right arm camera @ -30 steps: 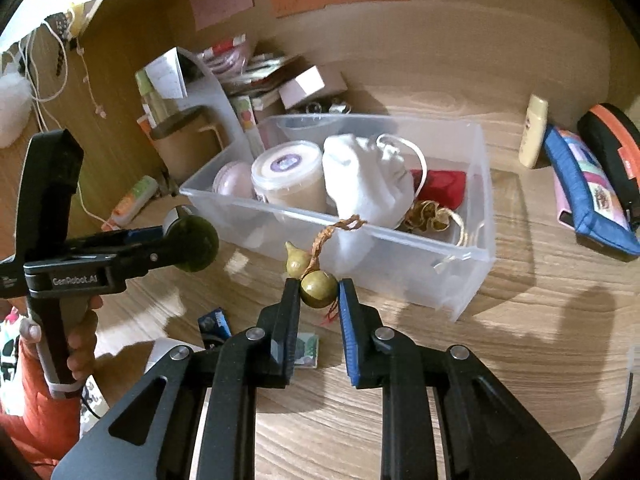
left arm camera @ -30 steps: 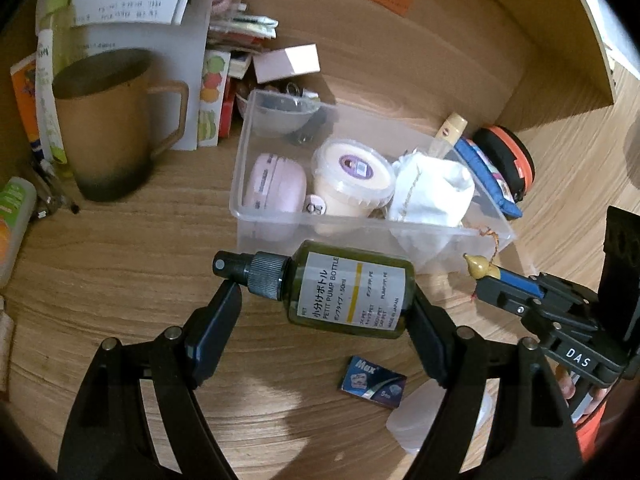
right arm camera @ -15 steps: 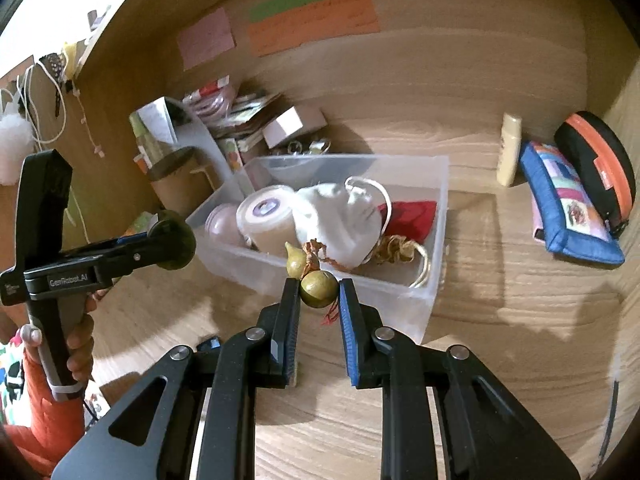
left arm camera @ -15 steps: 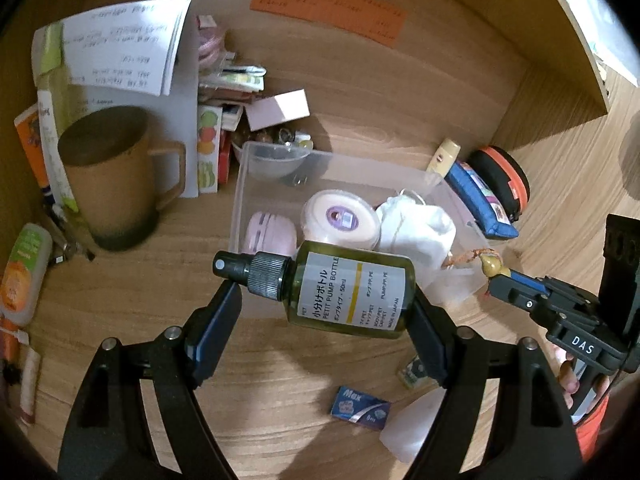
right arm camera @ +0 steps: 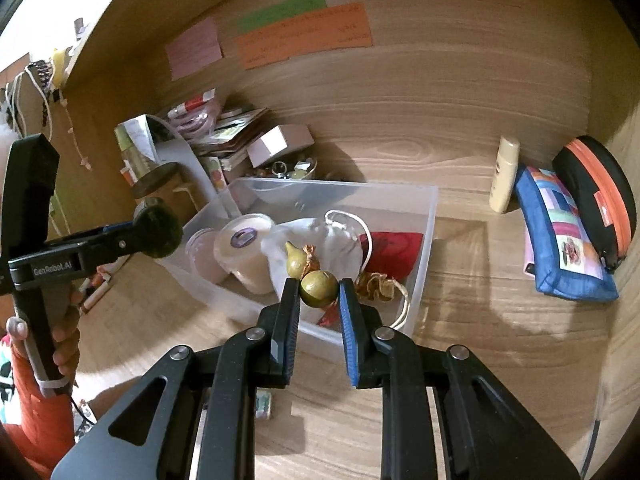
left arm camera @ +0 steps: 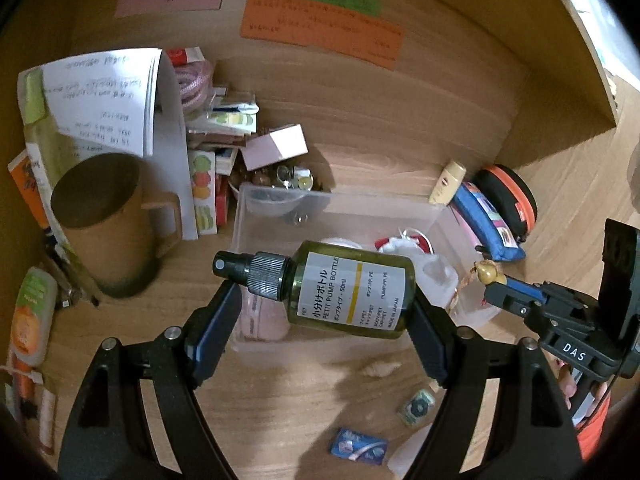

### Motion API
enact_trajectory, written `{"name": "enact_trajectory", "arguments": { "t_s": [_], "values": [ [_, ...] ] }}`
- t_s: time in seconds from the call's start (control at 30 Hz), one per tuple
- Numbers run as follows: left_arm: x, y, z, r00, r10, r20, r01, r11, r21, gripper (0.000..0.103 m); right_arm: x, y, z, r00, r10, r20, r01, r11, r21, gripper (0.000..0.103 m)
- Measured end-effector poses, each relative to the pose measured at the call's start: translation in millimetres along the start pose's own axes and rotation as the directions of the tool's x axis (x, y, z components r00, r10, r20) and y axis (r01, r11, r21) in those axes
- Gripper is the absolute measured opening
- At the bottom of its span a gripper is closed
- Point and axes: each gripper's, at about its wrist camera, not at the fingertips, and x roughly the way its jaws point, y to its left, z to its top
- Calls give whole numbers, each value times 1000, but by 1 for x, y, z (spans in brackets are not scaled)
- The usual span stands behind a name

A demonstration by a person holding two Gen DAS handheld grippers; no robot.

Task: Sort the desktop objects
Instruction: 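Grasp and lift the green spray bottle with left gripper while right gripper grasps the gold beads, then carry the spray bottle with left gripper while right gripper carries the gold beads over the bin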

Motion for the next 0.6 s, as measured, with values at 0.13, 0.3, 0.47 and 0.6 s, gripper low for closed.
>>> {"name": "enact_trajectory", "arguments": {
  "t_s": [0.13,0.3,0.47,0.6],
  "values": [
    [9,3,9,1000,11,-3,-11,1000,-3,80,7,-10,7,1000,0,-8,0,1000,31,17],
    [24,9,17,1000,20,-15,-20,1000,-4,80,16,-19,15,1000,-15,-13,15,999,41,17],
    [37,12,25,999,32,-28,-32,999,-1,80,26,-22,22,999,-45,-27,46,999,20,17],
    [47,13,30,998,52,-32,-52,999,2,80,36,-22,29,997,-65,-42,64,998,-6,18]
  ]
}}
